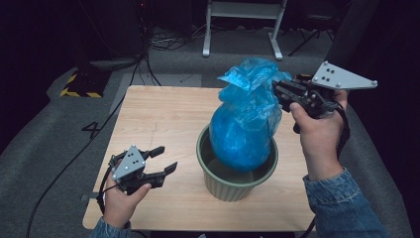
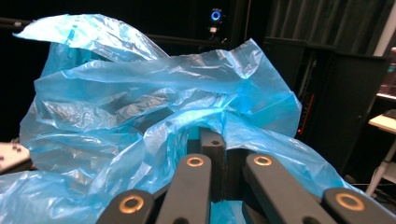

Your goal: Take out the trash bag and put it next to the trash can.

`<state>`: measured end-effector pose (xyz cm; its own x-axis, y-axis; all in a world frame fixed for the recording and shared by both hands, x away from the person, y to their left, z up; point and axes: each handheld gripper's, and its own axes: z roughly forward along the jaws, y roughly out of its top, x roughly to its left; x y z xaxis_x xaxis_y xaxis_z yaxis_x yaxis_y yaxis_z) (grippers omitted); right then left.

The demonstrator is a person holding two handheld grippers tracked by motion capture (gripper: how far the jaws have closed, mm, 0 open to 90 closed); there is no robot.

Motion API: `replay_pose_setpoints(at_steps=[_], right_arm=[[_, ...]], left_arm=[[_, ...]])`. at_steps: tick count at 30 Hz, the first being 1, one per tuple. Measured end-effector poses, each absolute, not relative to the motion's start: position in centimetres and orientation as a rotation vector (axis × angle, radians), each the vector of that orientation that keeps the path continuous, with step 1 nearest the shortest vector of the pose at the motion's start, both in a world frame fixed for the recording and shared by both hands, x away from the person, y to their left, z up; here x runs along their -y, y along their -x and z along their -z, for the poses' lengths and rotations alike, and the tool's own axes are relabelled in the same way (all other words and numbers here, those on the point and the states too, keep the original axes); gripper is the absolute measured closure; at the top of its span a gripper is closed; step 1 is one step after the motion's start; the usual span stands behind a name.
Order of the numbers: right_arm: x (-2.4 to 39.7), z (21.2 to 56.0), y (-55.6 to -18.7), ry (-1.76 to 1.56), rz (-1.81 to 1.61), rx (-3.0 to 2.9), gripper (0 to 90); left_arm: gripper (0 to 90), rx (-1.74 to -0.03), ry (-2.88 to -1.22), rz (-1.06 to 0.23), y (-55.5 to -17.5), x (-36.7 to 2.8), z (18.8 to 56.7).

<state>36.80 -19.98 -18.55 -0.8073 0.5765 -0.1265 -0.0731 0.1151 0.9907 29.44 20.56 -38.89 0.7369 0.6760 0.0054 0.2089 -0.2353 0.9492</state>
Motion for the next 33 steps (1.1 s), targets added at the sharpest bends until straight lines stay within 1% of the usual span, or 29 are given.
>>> replay_pose_setpoints(at_steps=[4,12,19,23,29,30,31,32,33], right_arm=[[20.7,17.5,-36.7,-0.492,-1.735,-1.88,90.0],[24.3,14.0,-35.8,-0.518,-1.69,-1.775,90.0],[28.0,13.3,-36.1,-0.608,-1.631,-1.718,90.0],[29.9,14.1,-36.9,-0.677,-1.569,-1.706,90.0],[32.6,17.5,-38.8,-0.797,-1.498,-1.725,90.0],[32.6,17.5,-38.8,-0.797,-1.498,-1.725,90.0],[33.3,19.1,-39.5,-0.842,-1.476,-1.739,90.0],[33.3,19.1,-39.5,-0.842,-1.476,-1.739,90.0],[33.7,20.5,-40.2,-0.872,-1.467,-1.754,90.0]], left_arm=[[36.0,-0.712,-1.801,-0.5,-29.6,-21.0,39.9],[35.7,-0.752,-1.838,-0.489,-30.1,-21.2,42.2],[35.2,-0.776,-1.859,-0.473,-30.2,-21.2,43.5],[35.2,-0.789,-1.866,-0.456,-30.3,-21.0,44.1],[34.9,-0.805,-1.877,-0.452,-30.5,-21.1,44.8],[34.9,-0.806,-1.882,-0.454,-30.5,-21.2,44.9],[34.9,-0.813,-1.887,-0.453,-30.5,-21.3,45.1],[34.8,-0.813,-1.887,-0.453,-30.5,-21.3,45.1],[34.7,-0.815,-1.892,-0.453,-30.5,-21.3,45.3]])
